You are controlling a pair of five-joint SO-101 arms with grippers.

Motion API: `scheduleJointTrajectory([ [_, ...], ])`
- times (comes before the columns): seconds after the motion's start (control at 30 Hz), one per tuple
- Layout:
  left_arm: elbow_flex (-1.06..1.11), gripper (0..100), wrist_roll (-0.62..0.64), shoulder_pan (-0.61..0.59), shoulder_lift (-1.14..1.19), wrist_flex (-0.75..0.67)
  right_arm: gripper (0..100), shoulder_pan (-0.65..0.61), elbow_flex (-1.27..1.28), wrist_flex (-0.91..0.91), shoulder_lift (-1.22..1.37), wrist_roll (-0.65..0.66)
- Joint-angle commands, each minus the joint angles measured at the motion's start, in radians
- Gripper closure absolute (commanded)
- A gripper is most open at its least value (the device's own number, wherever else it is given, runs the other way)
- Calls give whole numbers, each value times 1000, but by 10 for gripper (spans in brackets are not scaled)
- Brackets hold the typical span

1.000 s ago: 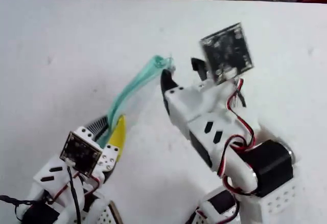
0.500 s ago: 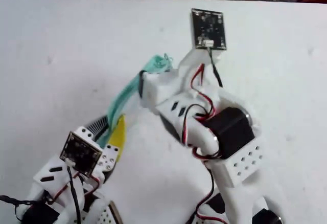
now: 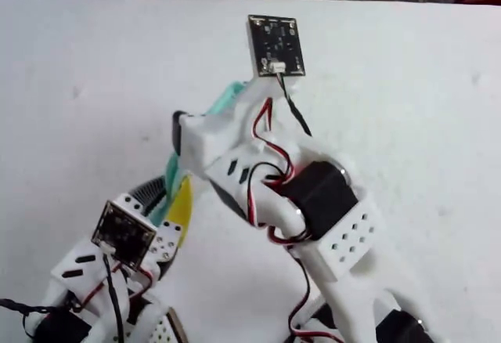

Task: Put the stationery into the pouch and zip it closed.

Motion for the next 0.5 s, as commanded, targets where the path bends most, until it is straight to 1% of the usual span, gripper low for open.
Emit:
scheduleJointTrajectory([
  [0.0,-18,978,-9,-5,2,-6,723,53,-14,19,25,-15],
  [0.2,-18,978,-9,-5,2,-6,724,91,-15,59,71,-12],
  [0.33,-18,978,-9,1,2,-6,731,111,-17,53,128,-6],
  [0.4,-18,978,-9,1,2,-6,769,120,-25,48,162,-6],
  [0.47,-18,978,-9,1,2,-6,841,125,-48,65,193,-3],
])
